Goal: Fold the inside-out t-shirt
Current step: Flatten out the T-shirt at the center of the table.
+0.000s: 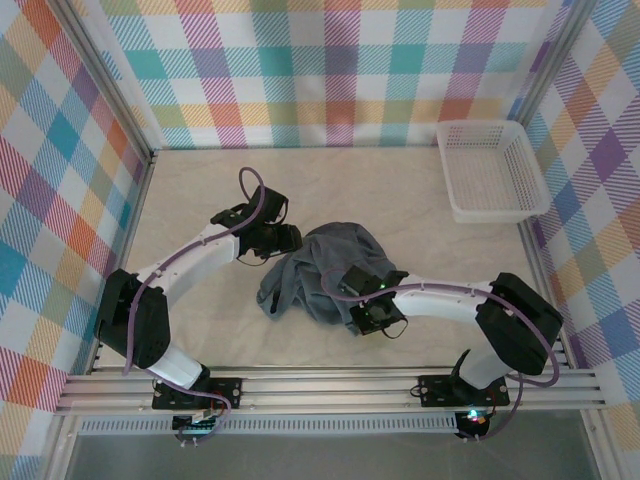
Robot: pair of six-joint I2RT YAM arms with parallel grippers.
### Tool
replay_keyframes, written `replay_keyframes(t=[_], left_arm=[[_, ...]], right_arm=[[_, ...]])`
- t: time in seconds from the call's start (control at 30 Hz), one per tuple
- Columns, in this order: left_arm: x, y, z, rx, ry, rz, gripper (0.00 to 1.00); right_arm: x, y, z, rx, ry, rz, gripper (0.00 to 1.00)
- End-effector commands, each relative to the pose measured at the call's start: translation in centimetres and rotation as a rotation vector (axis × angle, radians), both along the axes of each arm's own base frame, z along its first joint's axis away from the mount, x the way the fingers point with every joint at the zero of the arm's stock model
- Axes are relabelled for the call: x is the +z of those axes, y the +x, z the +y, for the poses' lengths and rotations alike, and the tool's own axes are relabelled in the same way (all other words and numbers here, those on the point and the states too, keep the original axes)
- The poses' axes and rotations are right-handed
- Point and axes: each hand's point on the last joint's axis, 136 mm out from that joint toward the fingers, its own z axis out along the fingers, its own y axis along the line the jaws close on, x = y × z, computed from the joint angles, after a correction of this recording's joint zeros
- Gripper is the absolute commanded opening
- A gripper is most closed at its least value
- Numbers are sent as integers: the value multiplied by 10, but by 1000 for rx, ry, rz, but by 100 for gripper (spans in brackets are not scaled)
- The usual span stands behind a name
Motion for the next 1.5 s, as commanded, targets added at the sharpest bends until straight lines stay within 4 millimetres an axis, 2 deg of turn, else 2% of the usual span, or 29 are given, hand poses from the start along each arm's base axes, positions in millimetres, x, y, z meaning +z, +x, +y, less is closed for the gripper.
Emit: replay_keyframes(t=[0.0,0.1,0.23,0.4,0.5,0.73,0.93,1.0,1.1,1.2,1.27,1.33,1.4,1.47], left_arm=[[5,-7,2,-1,-5,-6,52],[4,-6,2,-1,-6,-5,52],[2,-5,-1,-1,-16,0,52],[4,-6,1,-1,-10,-3,52],[3,-8,3,-2,-2,-1,53],[0,-8,1,-7,-6,9,53],[-10,-23,19,13,57,30,56],[-15,-34,31,29,95,50,57],[-26,-51,36,29,82,88,61],[-38,-68,23,-2,-21,136,65],[-34,-80,-3,-78,-171,139,66],[-14,-94,-32,-197,-256,64,67],[20,-111,-62,-368,-269,-92,69],[39,-122,-81,-472,-253,-211,76]], right_arm=[[13,-4,-8,-14,-18,-2,31],[20,-5,-8,-11,3,-17,26],[16,-5,-1,16,28,-8,8],[14,-6,-1,24,0,18,3],[22,-7,-2,24,1,14,0],[80,6,8,21,127,-87,0],[135,47,-1,-130,292,-199,0],[156,65,-8,-203,369,-245,0],[174,80,-13,-249,451,-280,0],[179,84,-8,-261,495,-235,0],[180,85,-7,-297,523,-194,0],[184,90,-5,-363,580,-154,0],[192,95,-1,-428,673,-102,0],[200,100,3,-472,746,-60,0]])
